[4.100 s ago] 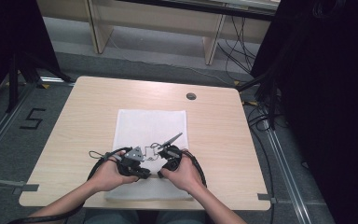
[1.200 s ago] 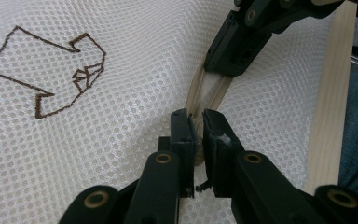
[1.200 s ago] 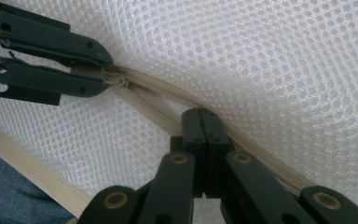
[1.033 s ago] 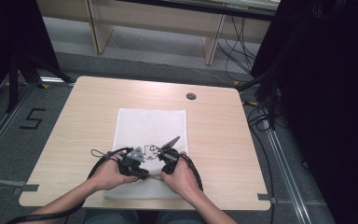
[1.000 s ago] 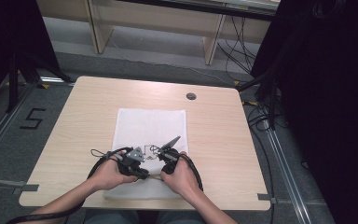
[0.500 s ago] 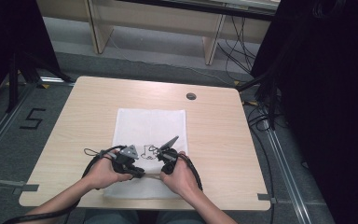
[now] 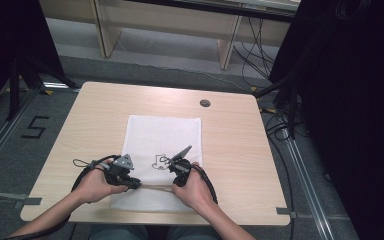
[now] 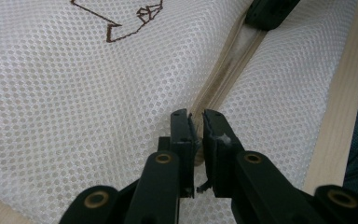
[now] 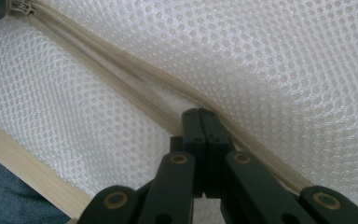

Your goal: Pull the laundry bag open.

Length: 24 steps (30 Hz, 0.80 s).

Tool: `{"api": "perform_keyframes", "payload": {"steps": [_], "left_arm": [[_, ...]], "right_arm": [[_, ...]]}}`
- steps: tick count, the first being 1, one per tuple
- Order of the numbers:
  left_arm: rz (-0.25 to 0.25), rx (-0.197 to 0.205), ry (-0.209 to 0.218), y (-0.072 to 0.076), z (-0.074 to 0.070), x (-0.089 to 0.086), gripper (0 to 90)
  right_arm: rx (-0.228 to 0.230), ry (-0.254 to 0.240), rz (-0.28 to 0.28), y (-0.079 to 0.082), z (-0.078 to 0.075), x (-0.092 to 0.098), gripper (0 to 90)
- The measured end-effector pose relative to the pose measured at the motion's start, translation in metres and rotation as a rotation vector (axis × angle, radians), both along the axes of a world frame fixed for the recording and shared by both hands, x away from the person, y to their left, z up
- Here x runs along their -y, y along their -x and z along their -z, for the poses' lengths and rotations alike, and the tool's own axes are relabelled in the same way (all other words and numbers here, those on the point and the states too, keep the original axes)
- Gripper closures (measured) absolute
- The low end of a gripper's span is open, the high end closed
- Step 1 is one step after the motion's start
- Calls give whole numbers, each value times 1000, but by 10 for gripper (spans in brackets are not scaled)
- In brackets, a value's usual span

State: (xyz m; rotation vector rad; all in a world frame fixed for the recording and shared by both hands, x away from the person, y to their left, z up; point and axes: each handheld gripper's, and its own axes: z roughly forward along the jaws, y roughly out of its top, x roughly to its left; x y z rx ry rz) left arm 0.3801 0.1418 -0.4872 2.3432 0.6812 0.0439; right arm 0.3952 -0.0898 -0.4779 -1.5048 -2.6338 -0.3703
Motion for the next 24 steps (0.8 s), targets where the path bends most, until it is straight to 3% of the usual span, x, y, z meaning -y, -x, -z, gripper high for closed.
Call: {"api": "perform_keyframes", "payload": {"steps": [11, 12, 14, 15, 16, 21, 24], "left_arm": [[6, -6, 4, 1, 4, -2, 829], [6, -5, 4, 1, 3, -2, 829], [6, -6, 7, 0, 3, -2, 830], [8, -8, 5, 0, 3, -2, 830], [-5, -15, 13, 0, 4, -2, 830], [-8, -31, 44, -2, 4, -4, 828], [-4, -13, 54, -1, 2, -4, 828]], "right_arm": [[-4, -3, -2, 0, 0, 2, 900], [-18, 7, 17, 0, -1, 1, 900], [-9, 9, 14, 1, -1, 0, 900], [28, -6, -26, -1, 1, 3, 900], [1, -3, 2, 1, 0, 1, 900], [-7, -10, 9, 0, 0, 2, 900], [-12, -21, 12, -1, 0, 3, 900]]}}
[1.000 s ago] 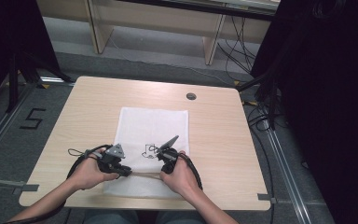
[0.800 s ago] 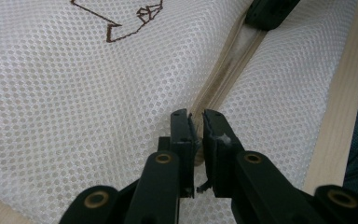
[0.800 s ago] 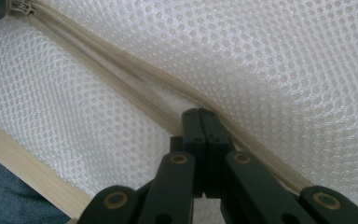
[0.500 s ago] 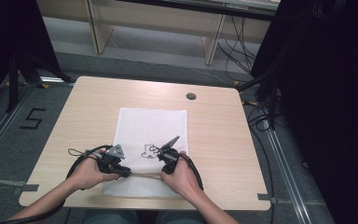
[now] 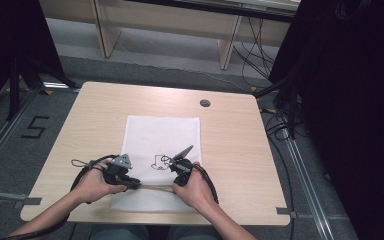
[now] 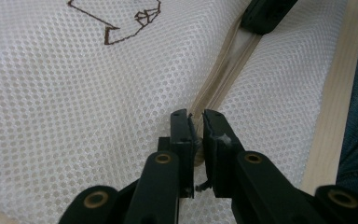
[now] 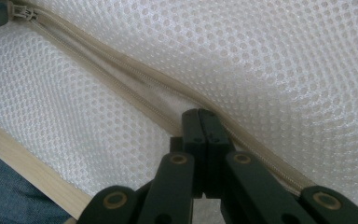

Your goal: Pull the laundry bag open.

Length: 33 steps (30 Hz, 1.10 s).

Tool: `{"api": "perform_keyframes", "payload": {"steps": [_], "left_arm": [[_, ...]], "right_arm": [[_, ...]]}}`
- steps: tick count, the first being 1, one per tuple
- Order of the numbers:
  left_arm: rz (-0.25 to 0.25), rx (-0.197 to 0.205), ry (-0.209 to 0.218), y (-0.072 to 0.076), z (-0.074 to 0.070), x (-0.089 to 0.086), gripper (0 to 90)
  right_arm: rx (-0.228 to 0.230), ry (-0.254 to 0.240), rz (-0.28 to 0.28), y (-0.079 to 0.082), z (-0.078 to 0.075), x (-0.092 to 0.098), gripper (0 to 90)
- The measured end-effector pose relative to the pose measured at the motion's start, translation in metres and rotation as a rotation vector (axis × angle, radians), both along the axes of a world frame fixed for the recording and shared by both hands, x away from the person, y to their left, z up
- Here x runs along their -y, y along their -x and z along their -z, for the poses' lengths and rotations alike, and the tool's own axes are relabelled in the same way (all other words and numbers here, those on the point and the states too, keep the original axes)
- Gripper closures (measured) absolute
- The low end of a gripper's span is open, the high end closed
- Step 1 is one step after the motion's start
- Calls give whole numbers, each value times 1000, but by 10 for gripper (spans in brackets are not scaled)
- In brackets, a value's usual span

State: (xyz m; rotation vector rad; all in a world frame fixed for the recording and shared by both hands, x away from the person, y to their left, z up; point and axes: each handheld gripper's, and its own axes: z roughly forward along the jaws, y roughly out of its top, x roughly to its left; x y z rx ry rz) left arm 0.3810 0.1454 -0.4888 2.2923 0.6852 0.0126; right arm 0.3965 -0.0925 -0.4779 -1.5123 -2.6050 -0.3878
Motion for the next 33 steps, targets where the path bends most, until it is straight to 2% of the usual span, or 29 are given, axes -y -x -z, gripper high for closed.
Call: {"api": "perform_keyframes", "payload": {"steps": [2, 3, 4, 6, 8, 9, 10, 11, 12, 14, 16, 17, 19, 20, 21, 22, 24, 26, 28, 31, 33], "left_arm": [[-10, 9, -7, 0, -1, 1, 827], [5, 20, -20, -1, -1, -1, 827], [4, 17, -18, -1, -1, -1, 827], [-3, 11, -9, -1, 1, 1, 826], [14, 27, -33, -1, 1, 1, 826], [14, 27, -31, -1, 1, 2, 826], [6, 24, -23, -1, 1, 3, 826], [6, 26, -23, -1, 1, 3, 825], [15, 34, -27, -3, 0, 3, 826], [11, 32, -26, -3, 0, 3, 826], [9, 32, -30, -3, 1, 3, 826], [2, 26, -28, -2, 1, 4, 826], [14, 32, -31, -2, 1, 4, 826], [16, 33, -36, -2, 1, 4, 826], [14, 33, -35, -1, 1, 5, 826], [6, 27, -32, 0, 1, 5, 826], [23, 27, -31, -1, 1, 5, 826], [25, 29, -37, -1, 2, 6, 826], [23, 29, -39, -1, 2, 6, 826], [23, 26, -39, -2, 2, 7, 826], [22, 27, -38, -2, 2, 7, 826]], "right_arm": [[27, 6, -14, -1, -2, -1, 900], [68, -24, -42, -3, -5, -1, 900], [21, -33, -7, -2, -13, -5, 900], [39, -42, -27, -3, -22, -11, 900], [17, -79, -35, -5, -25, -21, 900], [7, -77, -20, -6, -26, -26, 900], [28, -64, -64, -8, -23, -28, 900], [67, -104, -79, -9, -20, -33, 900], [36, -107, -74, -8, -20, -38, 900], [12, -112, -75, -8, -16, -47, 900], [23, -118, -88, -9, -10, -51, 900], [11, -116, -90, -9, -9, -52, 900], [19, -118, -88, -10, -4, -55, 900], [14, -120, -93, -10, -2, -57, 900], [-14, -103, -81, -9, -1, -59, 900], [-24, -103, -79, -9, 1, -60, 900], [-2, -98, -92, -9, 6, -60, 900], [-37, -90, -64, -7, 6, -62, 900], [-26, -84, -59, -8, 7, -63, 900], [-46, -83, -60, -9, 6, -63, 900], [-34, -78, -68, -9, 6, -64, 900]]}}
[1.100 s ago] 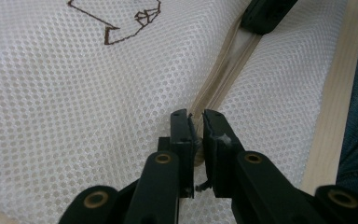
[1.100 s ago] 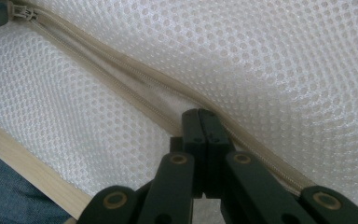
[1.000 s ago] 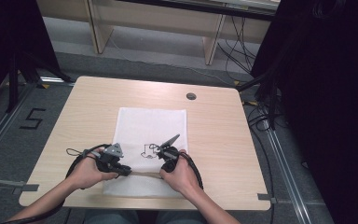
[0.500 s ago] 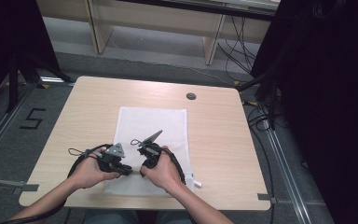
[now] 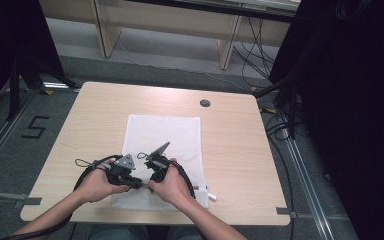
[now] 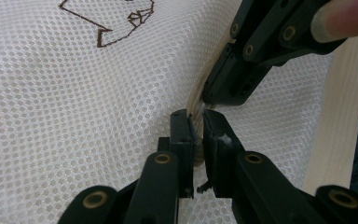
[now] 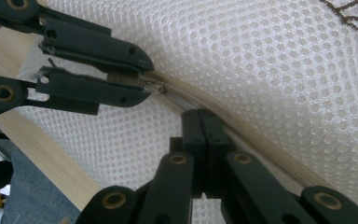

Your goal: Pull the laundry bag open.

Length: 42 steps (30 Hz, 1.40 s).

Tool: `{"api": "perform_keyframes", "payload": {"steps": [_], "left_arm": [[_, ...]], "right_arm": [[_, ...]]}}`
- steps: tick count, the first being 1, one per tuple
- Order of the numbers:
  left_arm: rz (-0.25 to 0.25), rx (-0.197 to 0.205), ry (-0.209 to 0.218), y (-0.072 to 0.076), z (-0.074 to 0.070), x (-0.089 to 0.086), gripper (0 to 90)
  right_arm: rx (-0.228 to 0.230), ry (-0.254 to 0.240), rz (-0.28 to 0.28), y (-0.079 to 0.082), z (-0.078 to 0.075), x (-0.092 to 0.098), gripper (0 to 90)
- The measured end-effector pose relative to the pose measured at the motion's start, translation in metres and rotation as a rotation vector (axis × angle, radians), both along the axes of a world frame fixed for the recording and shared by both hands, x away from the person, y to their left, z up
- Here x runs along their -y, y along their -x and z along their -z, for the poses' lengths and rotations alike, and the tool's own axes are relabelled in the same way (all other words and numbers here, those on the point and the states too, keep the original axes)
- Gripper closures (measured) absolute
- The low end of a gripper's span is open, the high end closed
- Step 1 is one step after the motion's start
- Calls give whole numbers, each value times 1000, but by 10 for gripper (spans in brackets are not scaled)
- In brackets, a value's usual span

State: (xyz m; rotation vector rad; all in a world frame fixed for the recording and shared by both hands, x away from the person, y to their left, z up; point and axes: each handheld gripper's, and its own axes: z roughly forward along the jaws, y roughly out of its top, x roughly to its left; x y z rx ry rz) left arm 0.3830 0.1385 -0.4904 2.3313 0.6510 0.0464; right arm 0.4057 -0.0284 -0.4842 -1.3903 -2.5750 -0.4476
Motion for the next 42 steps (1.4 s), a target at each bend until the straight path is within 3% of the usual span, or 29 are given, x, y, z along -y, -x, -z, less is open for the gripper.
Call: {"api": "perform_keyframes", "payload": {"steps": [6, 9, 14, 15, 17, 25, 30, 36, 39, 42], "left_arm": [[-1, 2, 1, 0, -1, 0, 826], [-4, 2, 0, 0, 0, 1, 825], [-3, 2, 0, 0, -1, 1, 825], [-4, 2, 0, 0, 0, 1, 826], [-5, 2, 0, 0, 0, 1, 825], [-23, -20, 4, 1, 0, 0, 826], [-11, -6, -17, 0, 1, -1, 826], [-22, -1, -17, 2, 1, -2, 826], [-7, 10, -41, 2, 1, -2, 827], [-17, 6, -33, 2, 1, -4, 827]], "right_arm": [[19, 13, -10, 3, 0, -2, 900], [7, 7, -24, 2, -1, -1, 900], [-2, 4, 2, 1, 1, 0, 900], [34, -3, -21, 0, 2, 1, 900], [-3, 11, 8, 2, -1, -2, 900], [14, 15, -11, 2, 0, -2, 900], [46, 49, -19, 7, -2, -6, 900], [65, 50, -30, 8, -1, -6, 900], [62, 45, -27, 8, -1, -6, 900], [55, 54, -24, 8, -2, -6, 900]]}}
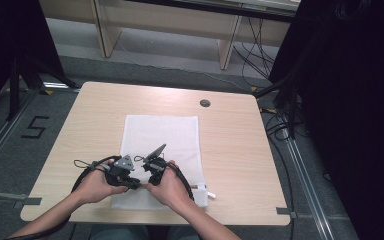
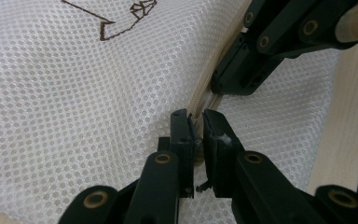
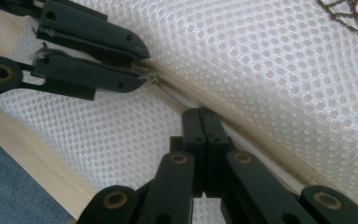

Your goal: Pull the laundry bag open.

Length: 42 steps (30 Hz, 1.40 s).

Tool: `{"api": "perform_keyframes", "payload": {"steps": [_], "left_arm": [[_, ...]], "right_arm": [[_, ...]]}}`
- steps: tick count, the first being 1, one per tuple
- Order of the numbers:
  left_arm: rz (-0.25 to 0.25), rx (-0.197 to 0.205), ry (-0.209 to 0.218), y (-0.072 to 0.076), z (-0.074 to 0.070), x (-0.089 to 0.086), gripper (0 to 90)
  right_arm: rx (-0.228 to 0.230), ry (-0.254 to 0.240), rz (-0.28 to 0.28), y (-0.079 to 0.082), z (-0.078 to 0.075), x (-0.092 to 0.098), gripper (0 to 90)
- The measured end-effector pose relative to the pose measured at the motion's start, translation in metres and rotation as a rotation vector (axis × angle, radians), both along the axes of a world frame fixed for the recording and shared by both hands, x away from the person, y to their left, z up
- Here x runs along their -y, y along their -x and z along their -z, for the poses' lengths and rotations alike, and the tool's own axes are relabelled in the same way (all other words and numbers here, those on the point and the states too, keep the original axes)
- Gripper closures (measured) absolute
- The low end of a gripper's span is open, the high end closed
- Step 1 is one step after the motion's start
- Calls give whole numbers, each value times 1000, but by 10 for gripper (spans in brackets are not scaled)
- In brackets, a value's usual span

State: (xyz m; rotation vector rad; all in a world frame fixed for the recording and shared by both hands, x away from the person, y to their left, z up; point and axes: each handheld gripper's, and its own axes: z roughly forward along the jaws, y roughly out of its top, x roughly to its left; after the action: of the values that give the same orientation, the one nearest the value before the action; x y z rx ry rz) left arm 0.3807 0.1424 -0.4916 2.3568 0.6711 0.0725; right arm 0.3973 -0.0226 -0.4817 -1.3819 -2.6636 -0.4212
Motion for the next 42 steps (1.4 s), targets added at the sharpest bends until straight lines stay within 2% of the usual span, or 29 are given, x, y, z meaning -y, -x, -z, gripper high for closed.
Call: {"api": "perform_keyframes", "payload": {"steps": [2, 4, 8, 9, 10, 13, 14, 15, 16, 17, 19, 22, 24, 27, 29, 30, 34, 36, 37, 39, 40, 41, 42], "left_arm": [[-6, -9, 7, 1, 1, -1, 827], [-7, -13, 6, 0, 1, -1, 828], [-14, -4, 9, 0, 1, 0, 828], [1, 12, -9, 0, 0, 0, 828], [-10, 6, -7, 0, 0, 0, 828], [11, 11, -2, 0, -1, 2, 827], [24, 9, -11, -1, -2, 0, 827], [33, 8, -19, -2, -2, -1, 827], [54, 20, -37, -3, -3, -2, 827], [48, 10, -27, -3, -2, -2, 826], [14, 6, 21, 0, 0, 1, 826], [18, 2, 17, 0, 1, 3, 826], [33, 6, 14, -1, 1, 3, 826], [32, 2, 12, -1, 1, 4, 826], [30, 5, 8, -1, 1, 5, 826], [35, 6, 9, -1, 1, 5, 826], [40, 7, 5, -2, 1, 5, 826], [32, 2, 8, -1, 1, 5, 826], [29, 5, 8, -1, 1, 5, 826], [32, 12, 4, -2, 0, 5, 826], [26, 10, 5, -2, 0, 5, 826], [10, 0, 5, -1, 0, 5, 826], [1, 4, -5, 0, 0, 6, 827]], "right_arm": [[-3, -3, 14, 0, 0, -1, 900], [-4, -8, 4, 0, 1, 0, 900], [3, -1, 6, 0, 1, -1, 900], [0, 1, 12, 0, 1, -1, 900], [-3, 2, 21, 0, 0, -2, 900], [-11, 13, 24, -1, -1, -2, 900], [-15, 14, 25, -2, 0, -3, 900], [-38, 15, 31, -5, -1, -3, 900], [-41, 4, 43, -7, -1, -3, 900], [-46, -11, 53, -8, -2, -3, 900], [-41, -46, 62, -12, -4, -2, 900], [-32, -53, 82, -17, -7, -4, 900], [-37, -50, 64, -19, -7, -3, 900], [-35, -49, 88, -19, -6, -4, 900], [-52, -56, 93, -19, -8, -5, 900], [-41, -64, 101, -19, -8, -4, 900], [-62, -41, 109, -20, 1, -5, 900], [-61, -33, 110, -21, 0, -5, 900], [-65, -32, 132, -20, 0, -7, 900], [-54, -22, 119, -19, 1, -8, 900], [-40, -7, 92, -20, 0, -8, 900], [-36, 10, 111, -17, -1, -12, 900], [-17, 25, 89, -16, -1, -14, 900]]}}
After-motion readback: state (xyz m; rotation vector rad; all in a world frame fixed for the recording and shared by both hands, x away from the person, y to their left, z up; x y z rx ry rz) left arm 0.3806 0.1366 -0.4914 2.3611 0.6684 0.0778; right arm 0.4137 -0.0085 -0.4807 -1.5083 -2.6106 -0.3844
